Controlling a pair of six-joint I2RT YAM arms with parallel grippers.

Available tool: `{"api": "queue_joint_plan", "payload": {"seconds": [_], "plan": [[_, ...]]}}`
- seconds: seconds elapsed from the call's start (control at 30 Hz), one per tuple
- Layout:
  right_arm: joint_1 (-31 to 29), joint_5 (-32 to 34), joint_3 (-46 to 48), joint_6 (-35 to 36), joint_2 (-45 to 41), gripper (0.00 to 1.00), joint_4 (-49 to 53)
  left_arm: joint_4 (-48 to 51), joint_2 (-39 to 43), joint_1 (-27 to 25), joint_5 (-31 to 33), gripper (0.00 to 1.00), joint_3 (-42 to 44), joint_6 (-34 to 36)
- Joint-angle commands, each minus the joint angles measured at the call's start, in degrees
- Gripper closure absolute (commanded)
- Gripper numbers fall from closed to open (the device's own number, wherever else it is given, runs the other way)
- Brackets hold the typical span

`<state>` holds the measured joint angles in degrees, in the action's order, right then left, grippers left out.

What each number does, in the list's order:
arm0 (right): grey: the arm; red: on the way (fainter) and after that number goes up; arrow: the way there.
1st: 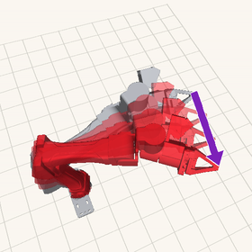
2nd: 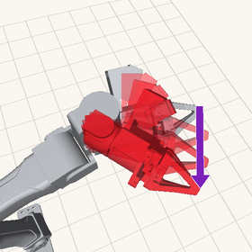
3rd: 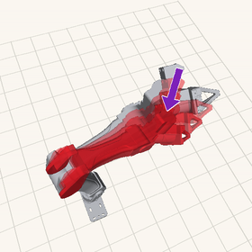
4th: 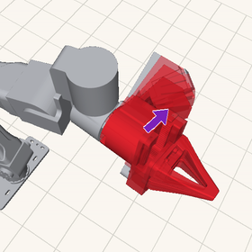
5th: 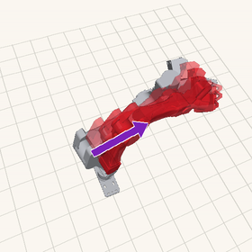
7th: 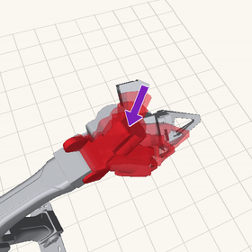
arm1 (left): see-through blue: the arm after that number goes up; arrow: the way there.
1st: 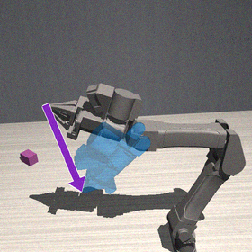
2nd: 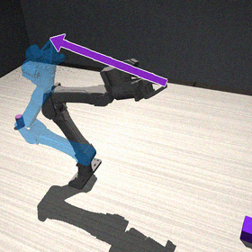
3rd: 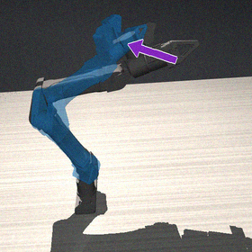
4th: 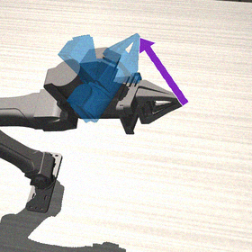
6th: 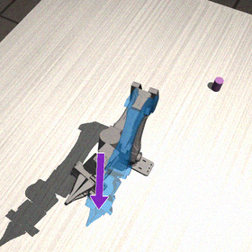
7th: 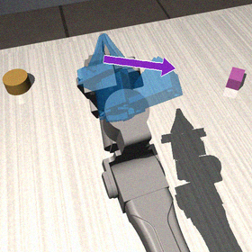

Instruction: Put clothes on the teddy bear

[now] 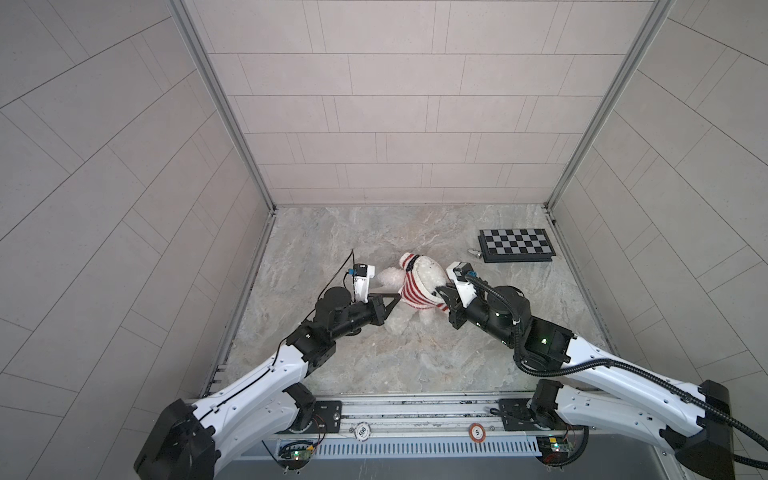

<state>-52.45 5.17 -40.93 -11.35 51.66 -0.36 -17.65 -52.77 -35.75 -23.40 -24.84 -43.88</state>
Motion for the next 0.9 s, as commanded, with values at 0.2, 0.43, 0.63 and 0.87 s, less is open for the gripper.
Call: {"api": "queue_joint_plan", "payload": {"seconds": [0.2, 0.43, 0.63, 0.87], "plan": [[0.15, 1.25, -2.58, -3.88, -3.19, 1.00, -0.29, 3.35, -2.54, 2.36, 1.89, 1.00, -0.67, 3.98], [0.14, 1.94, -1.26, -7.71, -3.99, 1.00, -1.74, 6.77, -1.17, 2.52, 3.33, 1.00, -2.31, 6.88], [0.19, 3.78, -1.18, -8.78, -2.75, 1.00, -2.40, 4.37, 2.83, 1.38, -0.60, 0.98, -2.79, 6.63], [0.15, 5.86, -1.04, -11.64, -1.98, 1.00, -5.20, -0.02, 6.19, -5.51, 1.38, 0.55, -1.87, 4.10]]}}
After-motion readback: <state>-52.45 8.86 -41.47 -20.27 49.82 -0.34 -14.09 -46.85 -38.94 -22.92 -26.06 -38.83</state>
